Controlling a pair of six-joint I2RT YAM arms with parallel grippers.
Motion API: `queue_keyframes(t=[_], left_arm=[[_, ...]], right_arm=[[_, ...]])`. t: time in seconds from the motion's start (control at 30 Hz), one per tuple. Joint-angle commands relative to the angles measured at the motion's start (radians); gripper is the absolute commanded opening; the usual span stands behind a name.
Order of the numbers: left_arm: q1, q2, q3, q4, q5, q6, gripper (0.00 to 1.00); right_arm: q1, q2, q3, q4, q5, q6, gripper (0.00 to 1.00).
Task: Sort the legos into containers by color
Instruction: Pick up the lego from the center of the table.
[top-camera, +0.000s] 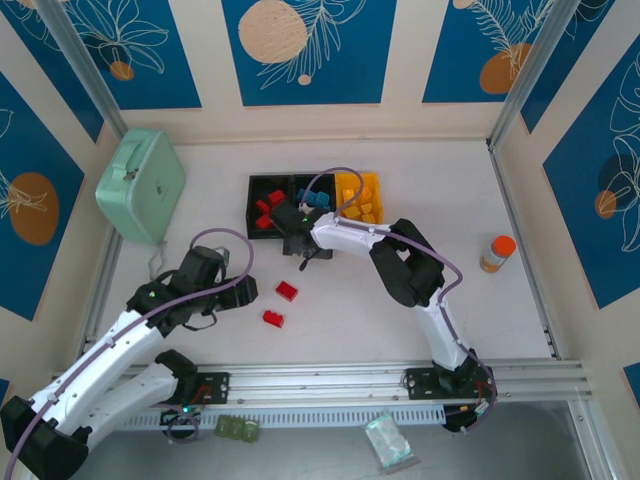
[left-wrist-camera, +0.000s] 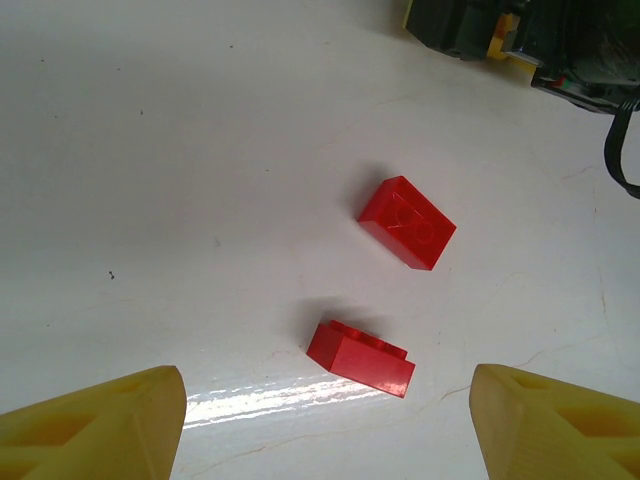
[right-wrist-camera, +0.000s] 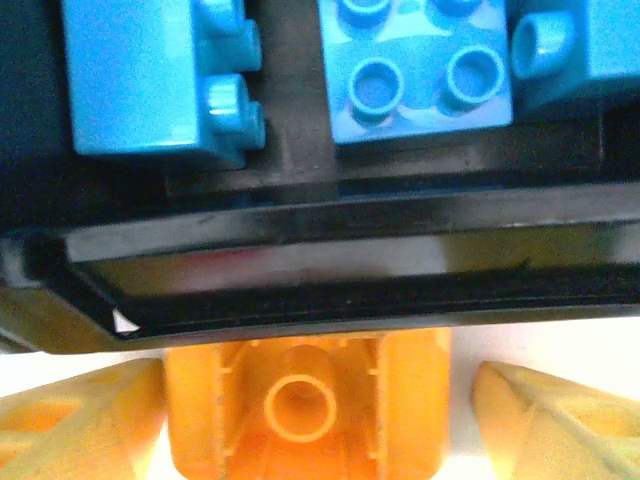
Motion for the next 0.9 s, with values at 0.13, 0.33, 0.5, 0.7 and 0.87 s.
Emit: queue_keyframes(t=[0.13, 0.33, 0.5, 0.7, 0.87], left_arm=[[0.013, 0.012, -0.014, -0.018, 0.004, -0.008, 0.75], [0.015, 0.023, -0.024, 0.009, 0.017, -0.017, 0.74], [0.015, 0.030, -0.026, 0.035, 0.031, -0.019, 0.74], [0.014, 0.062, -0.028, 0.108, 0.080, -0.019, 0.74], [0.006, 0.121, -0.026, 0.215, 0.139, -0.041, 0.74]], right_arm=[[0.021, 0.011, 0.006, -0.010, 0.023, -0.016, 0.68], [0.046, -0.064, -0.076, 0.012, 0.026, -0.030, 0.64], [0.062, -0.186, -0.178, 0.031, 0.025, -0.034, 0.64], [0.068, -0.369, -0.300, 0.026, 0.023, -0.040, 0.64], [0.037, -0.503, -0.384, 0.004, 0.002, -0.050, 0.64]])
